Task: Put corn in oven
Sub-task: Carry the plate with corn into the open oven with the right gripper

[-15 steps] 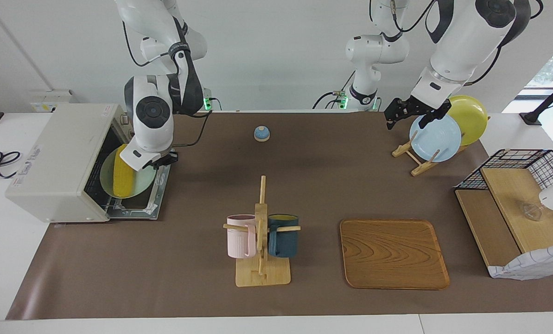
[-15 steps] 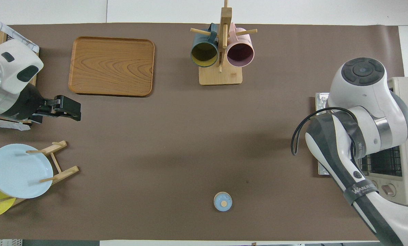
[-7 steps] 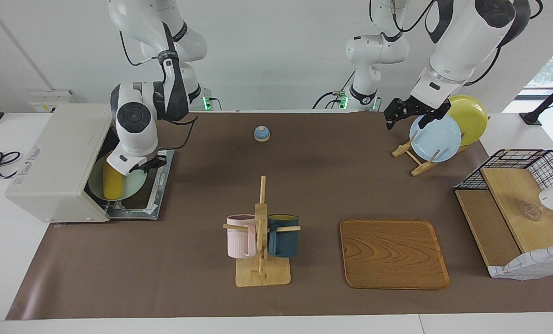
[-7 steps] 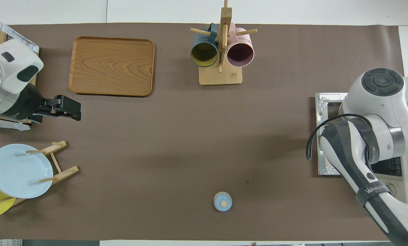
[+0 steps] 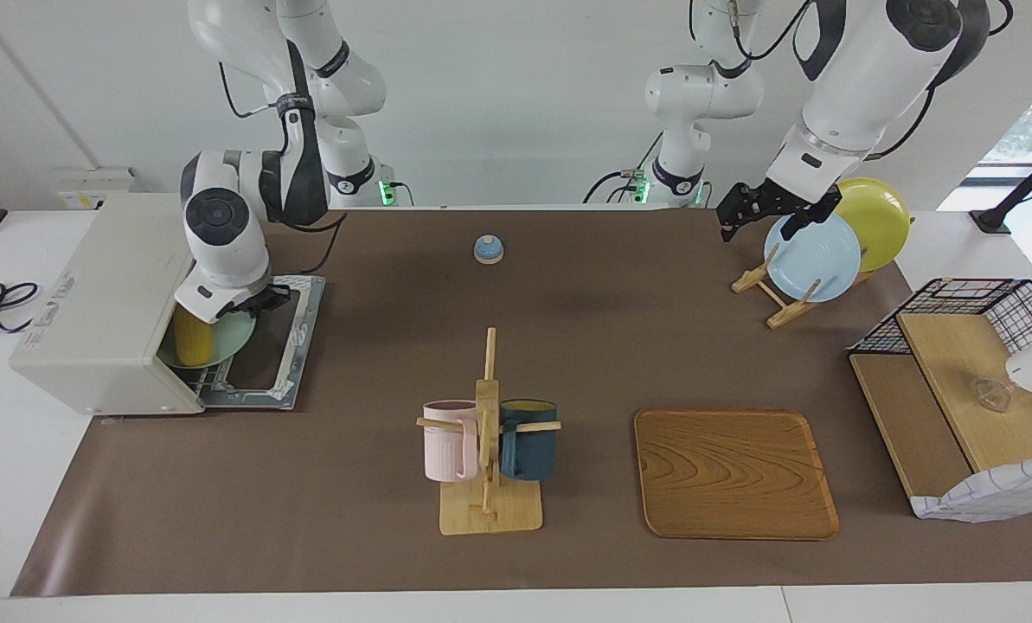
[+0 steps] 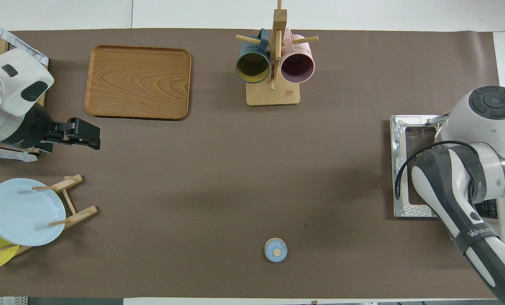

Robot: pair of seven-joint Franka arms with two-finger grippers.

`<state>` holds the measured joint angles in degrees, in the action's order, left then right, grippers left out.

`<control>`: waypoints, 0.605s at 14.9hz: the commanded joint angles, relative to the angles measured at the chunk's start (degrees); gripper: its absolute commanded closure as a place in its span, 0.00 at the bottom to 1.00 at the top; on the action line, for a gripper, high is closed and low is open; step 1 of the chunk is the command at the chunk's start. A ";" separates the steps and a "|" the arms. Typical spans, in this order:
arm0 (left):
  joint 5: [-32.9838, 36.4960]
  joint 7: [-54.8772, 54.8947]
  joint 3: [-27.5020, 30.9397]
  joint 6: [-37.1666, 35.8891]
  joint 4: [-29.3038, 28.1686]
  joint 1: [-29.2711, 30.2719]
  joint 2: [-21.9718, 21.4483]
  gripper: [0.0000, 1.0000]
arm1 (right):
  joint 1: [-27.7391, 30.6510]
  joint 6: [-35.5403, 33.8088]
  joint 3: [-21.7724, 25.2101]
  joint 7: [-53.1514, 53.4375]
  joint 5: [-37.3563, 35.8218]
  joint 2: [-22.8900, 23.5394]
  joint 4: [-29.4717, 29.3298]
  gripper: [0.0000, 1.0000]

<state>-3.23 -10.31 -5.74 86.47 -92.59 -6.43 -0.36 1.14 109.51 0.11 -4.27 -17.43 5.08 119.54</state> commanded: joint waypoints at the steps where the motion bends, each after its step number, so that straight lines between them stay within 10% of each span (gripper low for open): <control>1: -0.82 -0.50 -0.50 0.63 -0.31 0.72 -0.61 0.00 | 2.46 0.26 -0.90 -1.53 -1.02 -1.47 2.45 1.00; 9: -0.73 -0.58 -0.50 0.72 -0.22 0.63 -0.78 0.00 | 2.56 1.05 -0.90 -1.44 -0.85 -2.00 3.69 1.00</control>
<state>-3.23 -10.32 -5.74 86.55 -92.59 -6.43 -0.37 1.89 109.49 -0.07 -4.31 -17.43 4.39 120.96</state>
